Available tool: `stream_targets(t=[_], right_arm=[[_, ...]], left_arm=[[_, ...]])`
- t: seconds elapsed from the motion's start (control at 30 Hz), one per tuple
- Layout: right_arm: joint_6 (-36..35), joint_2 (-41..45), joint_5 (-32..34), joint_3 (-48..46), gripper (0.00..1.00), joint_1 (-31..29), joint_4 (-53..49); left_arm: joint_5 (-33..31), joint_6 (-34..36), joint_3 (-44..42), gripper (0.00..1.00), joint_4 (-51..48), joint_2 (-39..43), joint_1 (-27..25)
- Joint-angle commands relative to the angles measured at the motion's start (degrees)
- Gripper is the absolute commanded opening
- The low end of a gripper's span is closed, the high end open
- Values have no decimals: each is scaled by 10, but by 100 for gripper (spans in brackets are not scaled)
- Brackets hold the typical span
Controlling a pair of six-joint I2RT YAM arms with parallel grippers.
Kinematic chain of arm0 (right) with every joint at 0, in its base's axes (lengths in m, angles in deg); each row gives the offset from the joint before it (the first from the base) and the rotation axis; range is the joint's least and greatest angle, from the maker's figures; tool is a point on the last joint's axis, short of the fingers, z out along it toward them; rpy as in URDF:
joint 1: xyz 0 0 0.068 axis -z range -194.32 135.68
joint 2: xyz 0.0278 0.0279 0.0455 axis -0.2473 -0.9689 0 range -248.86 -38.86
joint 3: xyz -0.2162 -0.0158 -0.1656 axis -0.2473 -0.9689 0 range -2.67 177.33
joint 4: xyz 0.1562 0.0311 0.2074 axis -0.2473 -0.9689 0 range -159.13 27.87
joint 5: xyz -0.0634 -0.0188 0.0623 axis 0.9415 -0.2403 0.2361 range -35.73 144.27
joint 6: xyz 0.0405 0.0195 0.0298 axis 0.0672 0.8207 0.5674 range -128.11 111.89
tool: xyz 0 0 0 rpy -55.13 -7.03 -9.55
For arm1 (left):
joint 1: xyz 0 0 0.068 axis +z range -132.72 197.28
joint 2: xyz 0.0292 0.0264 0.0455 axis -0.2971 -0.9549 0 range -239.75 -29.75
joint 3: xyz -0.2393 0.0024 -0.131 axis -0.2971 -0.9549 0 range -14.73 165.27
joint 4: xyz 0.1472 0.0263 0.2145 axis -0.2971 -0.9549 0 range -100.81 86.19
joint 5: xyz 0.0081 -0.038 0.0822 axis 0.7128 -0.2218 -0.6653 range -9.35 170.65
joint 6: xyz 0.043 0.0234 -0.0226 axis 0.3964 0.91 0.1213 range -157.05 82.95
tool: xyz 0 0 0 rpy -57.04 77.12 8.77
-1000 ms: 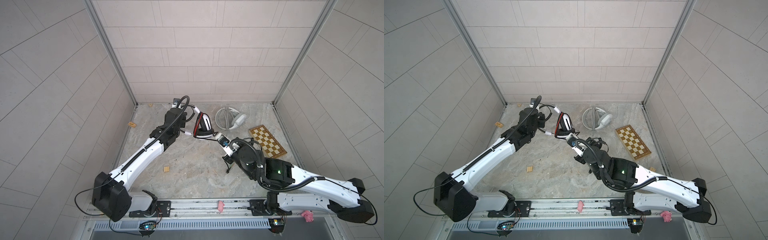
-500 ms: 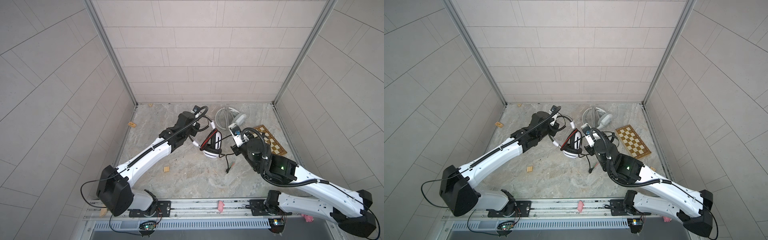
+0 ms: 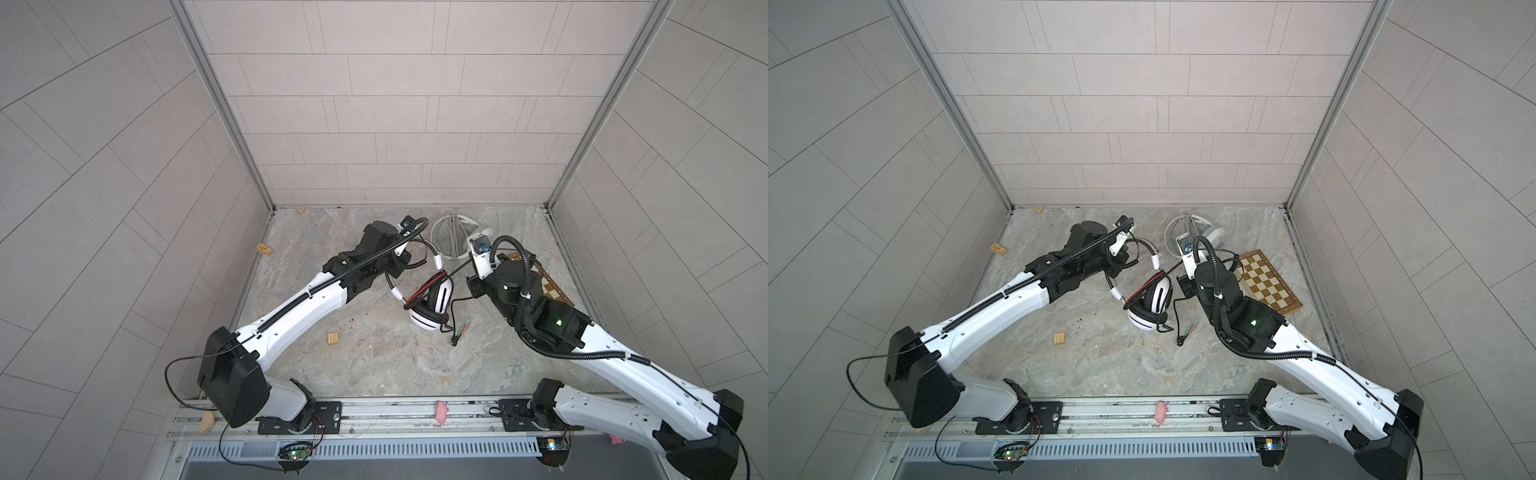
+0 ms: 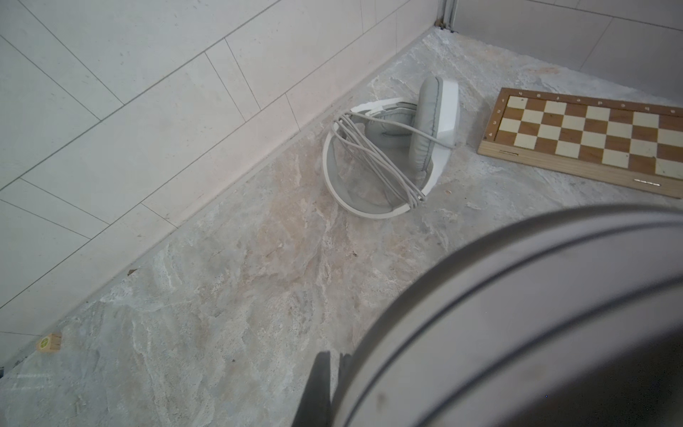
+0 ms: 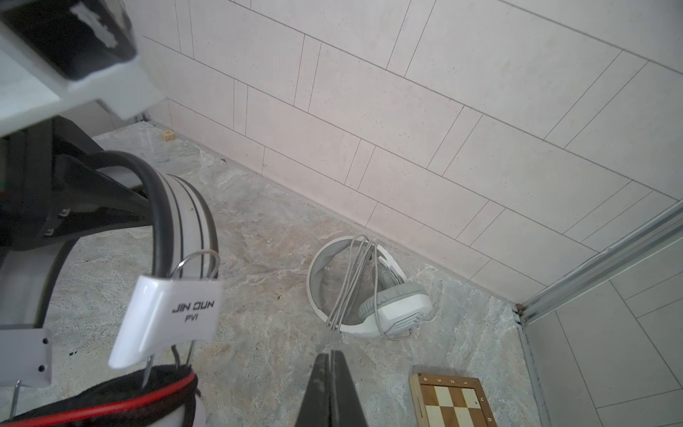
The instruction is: Wrap the headphones
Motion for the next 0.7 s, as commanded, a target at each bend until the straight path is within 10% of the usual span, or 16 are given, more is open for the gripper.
stream_targets(t=[0.0, 0.67], right_arm=[[31, -7, -10, 4, 1, 17, 33], [111, -99, -142, -30, 3, 89, 23]], left_arm=[[32, 4, 21, 2, -6, 5, -4], [106, -43, -22, 0, 71, 81, -3]])
